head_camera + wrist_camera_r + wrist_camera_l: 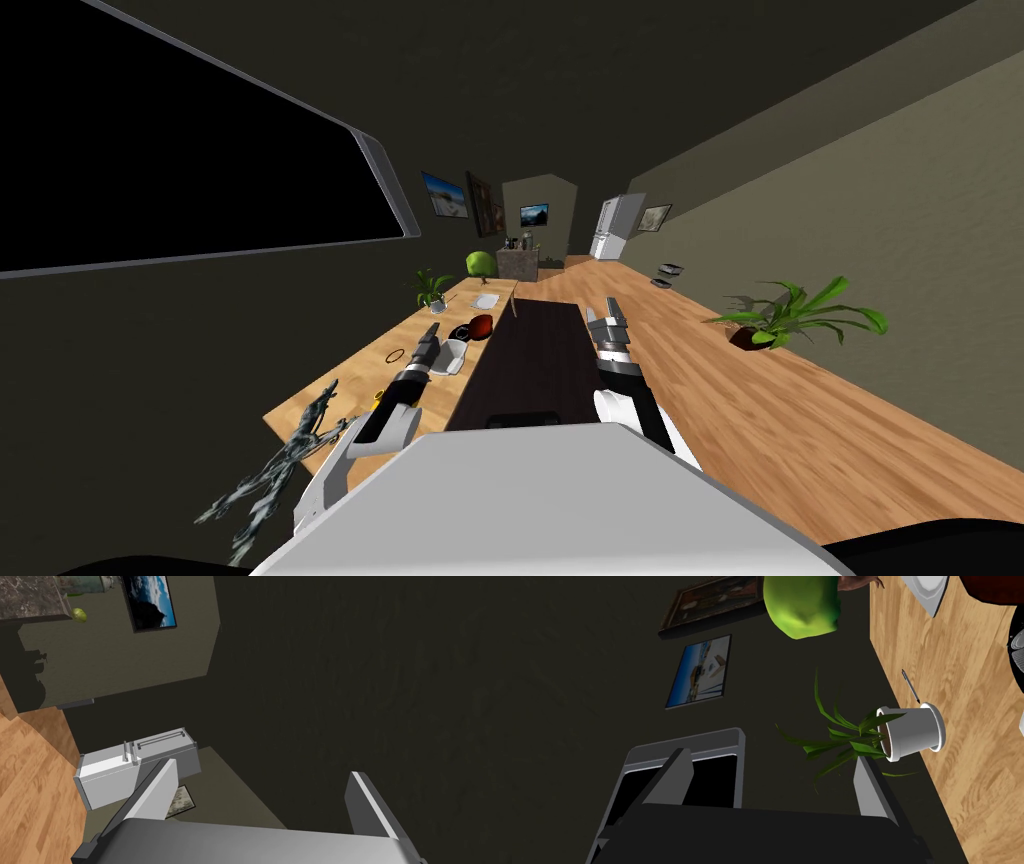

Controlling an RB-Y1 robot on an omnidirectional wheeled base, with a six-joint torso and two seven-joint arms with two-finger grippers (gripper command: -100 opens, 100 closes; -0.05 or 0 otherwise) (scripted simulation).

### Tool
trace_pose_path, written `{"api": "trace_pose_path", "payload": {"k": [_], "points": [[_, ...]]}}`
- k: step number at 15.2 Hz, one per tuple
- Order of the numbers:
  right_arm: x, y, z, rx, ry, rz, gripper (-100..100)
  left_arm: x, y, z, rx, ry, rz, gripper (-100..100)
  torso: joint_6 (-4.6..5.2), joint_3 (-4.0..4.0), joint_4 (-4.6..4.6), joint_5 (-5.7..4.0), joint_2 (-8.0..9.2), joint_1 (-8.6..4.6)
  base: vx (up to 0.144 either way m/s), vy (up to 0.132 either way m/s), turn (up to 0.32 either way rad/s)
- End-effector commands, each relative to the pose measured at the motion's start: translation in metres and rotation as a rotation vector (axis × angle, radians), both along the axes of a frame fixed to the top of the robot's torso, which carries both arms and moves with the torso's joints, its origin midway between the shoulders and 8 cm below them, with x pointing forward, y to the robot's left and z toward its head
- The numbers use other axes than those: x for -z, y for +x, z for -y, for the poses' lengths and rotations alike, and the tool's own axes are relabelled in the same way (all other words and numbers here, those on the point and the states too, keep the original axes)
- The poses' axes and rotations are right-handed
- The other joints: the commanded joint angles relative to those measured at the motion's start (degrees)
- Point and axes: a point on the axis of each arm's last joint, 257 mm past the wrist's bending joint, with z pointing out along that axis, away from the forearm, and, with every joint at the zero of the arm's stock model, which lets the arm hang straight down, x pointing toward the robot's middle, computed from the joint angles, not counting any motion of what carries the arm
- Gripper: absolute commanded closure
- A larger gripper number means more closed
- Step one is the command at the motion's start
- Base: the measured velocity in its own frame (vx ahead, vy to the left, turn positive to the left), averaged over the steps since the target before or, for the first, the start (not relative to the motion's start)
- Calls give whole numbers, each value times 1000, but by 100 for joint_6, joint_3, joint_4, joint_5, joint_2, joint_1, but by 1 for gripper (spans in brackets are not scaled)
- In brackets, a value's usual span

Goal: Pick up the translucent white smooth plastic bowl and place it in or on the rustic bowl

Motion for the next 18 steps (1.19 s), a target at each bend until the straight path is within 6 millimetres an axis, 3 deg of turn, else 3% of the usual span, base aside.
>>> {"api": "trace_pose_path", "payload": {"k": [1, 18], "points": [[0, 0, 0, 0, 0, 0, 0, 13, 1, -6, -8, -9, -51, -100, 0, 0, 0, 0, 0, 0, -21, 18, -59], [0, 0, 0, 0, 0, 0, 0, 97, -17, -40, -79, -67, -387, -100, 0, 1, 0, 1, 1, 4, -22, 22, -65]]}}
